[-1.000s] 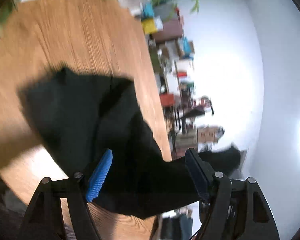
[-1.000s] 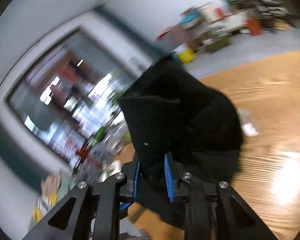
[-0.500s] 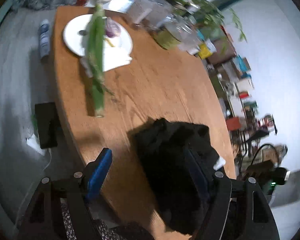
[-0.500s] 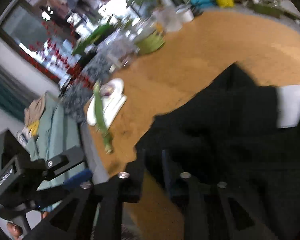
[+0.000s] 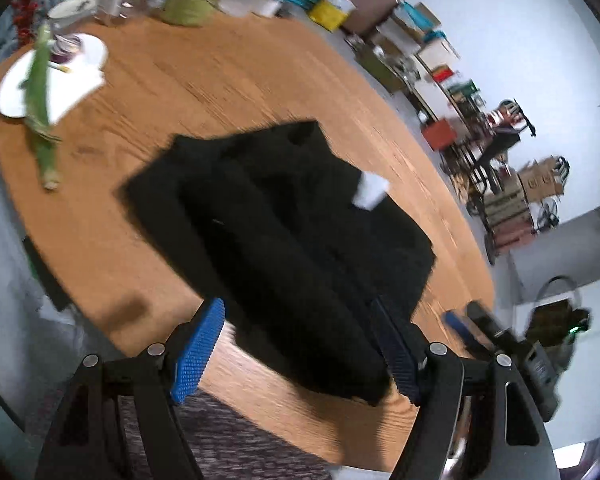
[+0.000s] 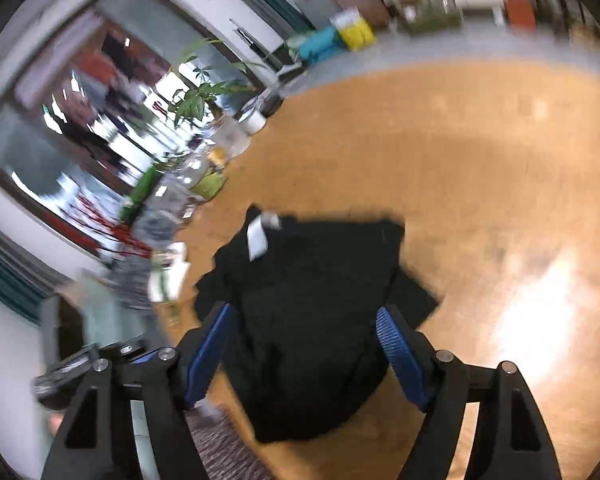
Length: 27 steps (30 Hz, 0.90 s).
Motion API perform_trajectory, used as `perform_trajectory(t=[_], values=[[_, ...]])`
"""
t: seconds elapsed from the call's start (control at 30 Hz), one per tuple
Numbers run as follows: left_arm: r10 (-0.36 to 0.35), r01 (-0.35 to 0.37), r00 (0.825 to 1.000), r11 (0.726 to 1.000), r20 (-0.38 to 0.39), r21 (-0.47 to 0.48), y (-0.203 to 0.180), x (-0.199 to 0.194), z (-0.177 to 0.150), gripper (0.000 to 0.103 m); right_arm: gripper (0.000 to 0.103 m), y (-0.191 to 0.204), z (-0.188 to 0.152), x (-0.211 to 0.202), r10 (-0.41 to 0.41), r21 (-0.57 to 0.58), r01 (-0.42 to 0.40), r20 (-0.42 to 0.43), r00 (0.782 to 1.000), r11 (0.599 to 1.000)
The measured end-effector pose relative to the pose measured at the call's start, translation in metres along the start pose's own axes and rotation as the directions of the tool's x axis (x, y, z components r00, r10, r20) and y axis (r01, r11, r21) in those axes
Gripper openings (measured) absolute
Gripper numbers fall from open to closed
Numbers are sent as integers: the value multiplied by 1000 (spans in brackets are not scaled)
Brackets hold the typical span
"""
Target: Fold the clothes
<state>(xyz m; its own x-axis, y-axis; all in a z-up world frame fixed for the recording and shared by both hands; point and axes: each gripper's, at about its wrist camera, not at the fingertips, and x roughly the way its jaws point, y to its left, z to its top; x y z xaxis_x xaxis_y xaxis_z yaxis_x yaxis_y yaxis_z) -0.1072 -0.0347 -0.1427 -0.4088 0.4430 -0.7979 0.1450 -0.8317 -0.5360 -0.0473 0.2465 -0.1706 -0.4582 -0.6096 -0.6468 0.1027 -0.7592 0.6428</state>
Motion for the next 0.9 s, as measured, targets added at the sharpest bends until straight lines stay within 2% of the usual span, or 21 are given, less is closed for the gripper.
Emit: perform_trajectory(t=[0.17,0.3,0.37,0.43,0.47,0.53,0.57,0.6,0.63,0.7,0.77,0.83,0.9], values=[[4,-5,1000,1000,0,-5,-17,6,0,76,78,-26,-21,30,60,66,-56,-61,996,996],[22,-23,998,999,58,22,-32,-3,9,76,78,-27,-31,63,99,88,-90,-115,988,992],[-12,8,996,999,87,48,-40,-5,14,76,75,-28,-31,68,98,92,-89,-98,990,992],[-71,68,994,996,79,52,-42,2,16,76,71,-26,-23,62,81,69,-79,-37,996,995],[-101,98,993,994,69,42,-41,8,18,76,68,-24,-16,52,62,41,-63,12,998,997],[-38,38,998,999,43,-3,-35,20,19,76,37,-14,-2,38,44,-45,-42,63,997,998],[-7,8,1000,1000,29,-25,-32,25,19,76,34,-7,5,33,41,-96,-34,73,997,995],[66,-65,998,998,24,-26,-31,30,19,72,28,1,9,30,39,-150,-28,73,997,988],[176,-175,984,984,4,-18,-26,38,19,54,27,11,14,27,38,-210,-23,68,997,977],[203,-207,976,977,-82,-46,-9,54,16,34,28,39,22,34,37,-353,-32,7,999,935],[201,-208,974,976,-107,-60,3,58,10,28,37,60,25,55,6,-463,-37,-68,998,886],[208,-216,970,975,-122,-55,12,60,4,26,46,71,21,76,-64,-546,-9,-114,991,838],[223,-228,966,973,-133,-25,15,59,1,26,49,80,16,95,-136,-621,15,-149,979,784]])
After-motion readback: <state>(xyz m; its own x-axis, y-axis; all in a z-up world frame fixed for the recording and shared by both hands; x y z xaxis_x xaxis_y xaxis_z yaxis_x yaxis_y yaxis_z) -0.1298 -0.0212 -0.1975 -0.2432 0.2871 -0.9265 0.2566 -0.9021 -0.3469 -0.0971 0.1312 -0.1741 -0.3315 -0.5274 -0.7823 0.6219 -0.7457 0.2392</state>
